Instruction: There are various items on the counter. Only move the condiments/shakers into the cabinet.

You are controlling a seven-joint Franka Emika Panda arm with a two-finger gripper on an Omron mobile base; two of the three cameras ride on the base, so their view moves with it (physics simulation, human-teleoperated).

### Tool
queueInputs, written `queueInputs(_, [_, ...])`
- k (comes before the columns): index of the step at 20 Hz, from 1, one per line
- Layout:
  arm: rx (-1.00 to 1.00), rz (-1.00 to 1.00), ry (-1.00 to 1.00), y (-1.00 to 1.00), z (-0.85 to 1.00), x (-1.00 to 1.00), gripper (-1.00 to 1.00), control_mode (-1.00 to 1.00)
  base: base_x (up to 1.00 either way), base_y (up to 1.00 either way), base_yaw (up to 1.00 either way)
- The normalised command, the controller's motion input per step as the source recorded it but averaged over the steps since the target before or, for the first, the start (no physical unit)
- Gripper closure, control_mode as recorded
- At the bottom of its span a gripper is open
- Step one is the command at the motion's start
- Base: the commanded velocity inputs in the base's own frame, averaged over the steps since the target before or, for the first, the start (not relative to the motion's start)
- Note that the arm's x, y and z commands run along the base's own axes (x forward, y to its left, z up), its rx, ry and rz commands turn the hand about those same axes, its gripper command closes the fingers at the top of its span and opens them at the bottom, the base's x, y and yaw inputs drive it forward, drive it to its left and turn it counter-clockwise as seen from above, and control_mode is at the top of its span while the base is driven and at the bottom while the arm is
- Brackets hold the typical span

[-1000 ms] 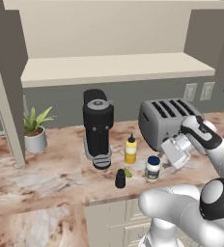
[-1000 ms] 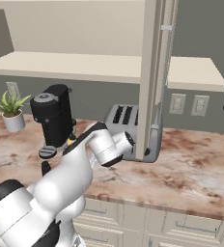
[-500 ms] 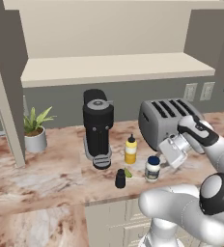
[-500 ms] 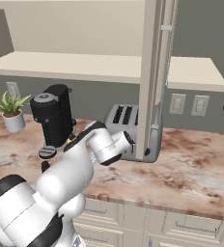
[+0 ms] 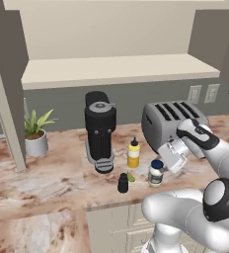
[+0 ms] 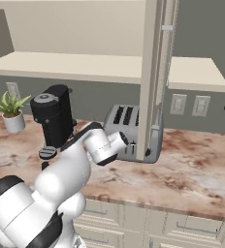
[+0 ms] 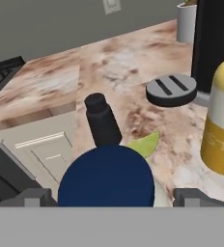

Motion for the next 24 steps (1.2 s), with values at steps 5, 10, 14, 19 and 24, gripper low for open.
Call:
queueInputs(5, [0.00,0.00,0.00,0.05,0.00,0.00,1.00,-1.00,0.00,0.00,0.00])
queueInputs(10, [0.00,-0.02,-0.06,0.00,0.34,-0.03,1.00,-1.00,0.00,0.00,0.00])
queueInputs(14, [0.01,-0.11,-0.10,0.00,1.00,0.00,1.00,-1.00,0.00,0.00,0.00])
queueInputs(19, [0.00,-0.14,-0.03,0.00,1.00,0.00,1.00,-1.00,0.00,0.00,0.00])
queueInputs(24, [0.00,-0.25,-0.03,0.00,1.00,0.00,1.00,-1.00,0.00,0.00,0.00])
